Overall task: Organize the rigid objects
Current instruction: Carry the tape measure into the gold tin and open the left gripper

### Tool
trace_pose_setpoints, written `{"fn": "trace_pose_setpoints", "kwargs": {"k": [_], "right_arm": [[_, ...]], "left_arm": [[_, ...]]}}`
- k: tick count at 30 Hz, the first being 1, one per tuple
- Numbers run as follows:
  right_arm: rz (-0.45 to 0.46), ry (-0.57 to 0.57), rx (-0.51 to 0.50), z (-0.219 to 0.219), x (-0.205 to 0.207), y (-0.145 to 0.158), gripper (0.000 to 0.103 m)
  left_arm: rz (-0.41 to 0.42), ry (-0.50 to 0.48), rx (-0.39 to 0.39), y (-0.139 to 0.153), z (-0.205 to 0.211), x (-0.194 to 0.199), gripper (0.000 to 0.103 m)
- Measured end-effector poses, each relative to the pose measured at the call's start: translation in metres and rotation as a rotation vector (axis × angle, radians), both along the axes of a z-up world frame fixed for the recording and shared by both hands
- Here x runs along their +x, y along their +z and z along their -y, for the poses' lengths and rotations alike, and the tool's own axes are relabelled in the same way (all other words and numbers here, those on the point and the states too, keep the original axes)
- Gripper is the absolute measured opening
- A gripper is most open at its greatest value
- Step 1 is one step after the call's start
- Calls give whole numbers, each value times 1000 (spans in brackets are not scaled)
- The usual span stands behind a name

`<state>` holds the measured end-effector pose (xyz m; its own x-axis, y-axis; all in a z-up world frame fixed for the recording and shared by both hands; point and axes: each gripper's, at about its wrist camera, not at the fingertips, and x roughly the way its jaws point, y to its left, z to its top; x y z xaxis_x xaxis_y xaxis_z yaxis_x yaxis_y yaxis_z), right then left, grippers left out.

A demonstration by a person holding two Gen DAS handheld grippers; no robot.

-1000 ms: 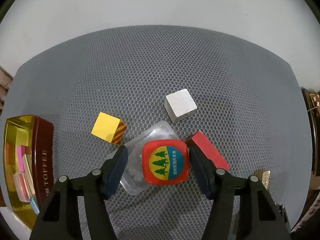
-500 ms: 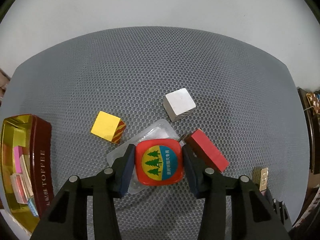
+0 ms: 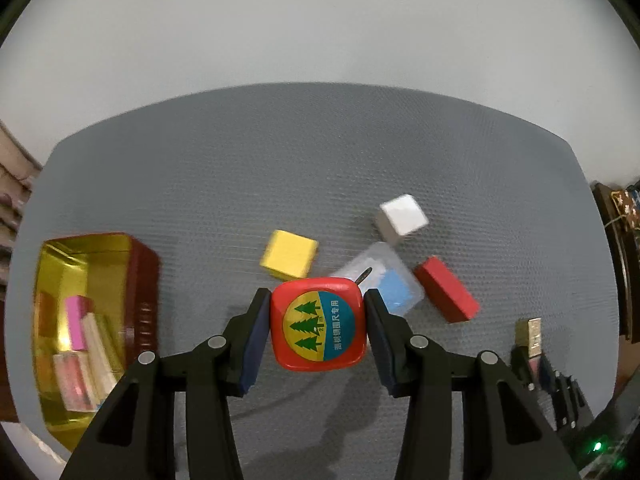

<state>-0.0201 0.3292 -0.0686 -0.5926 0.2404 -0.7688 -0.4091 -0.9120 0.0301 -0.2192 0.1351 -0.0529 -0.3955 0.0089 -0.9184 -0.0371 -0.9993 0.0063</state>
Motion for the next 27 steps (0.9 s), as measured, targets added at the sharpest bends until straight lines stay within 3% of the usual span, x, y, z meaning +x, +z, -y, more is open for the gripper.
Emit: {"fn": "trace_pose_setpoints", "kwargs": {"k": [17, 22, 27], "right_arm": [[11, -1, 21, 11, 4, 2, 21], [15, 0, 30, 17, 7, 2, 21], [19, 0, 37, 17, 8, 5, 21]], "left_arm": [[-69, 198, -51, 50, 122, 14, 43], [-54, 263, -75, 34, 187, 3, 43], [-28, 327, -81, 14, 220, 8, 43]]}}
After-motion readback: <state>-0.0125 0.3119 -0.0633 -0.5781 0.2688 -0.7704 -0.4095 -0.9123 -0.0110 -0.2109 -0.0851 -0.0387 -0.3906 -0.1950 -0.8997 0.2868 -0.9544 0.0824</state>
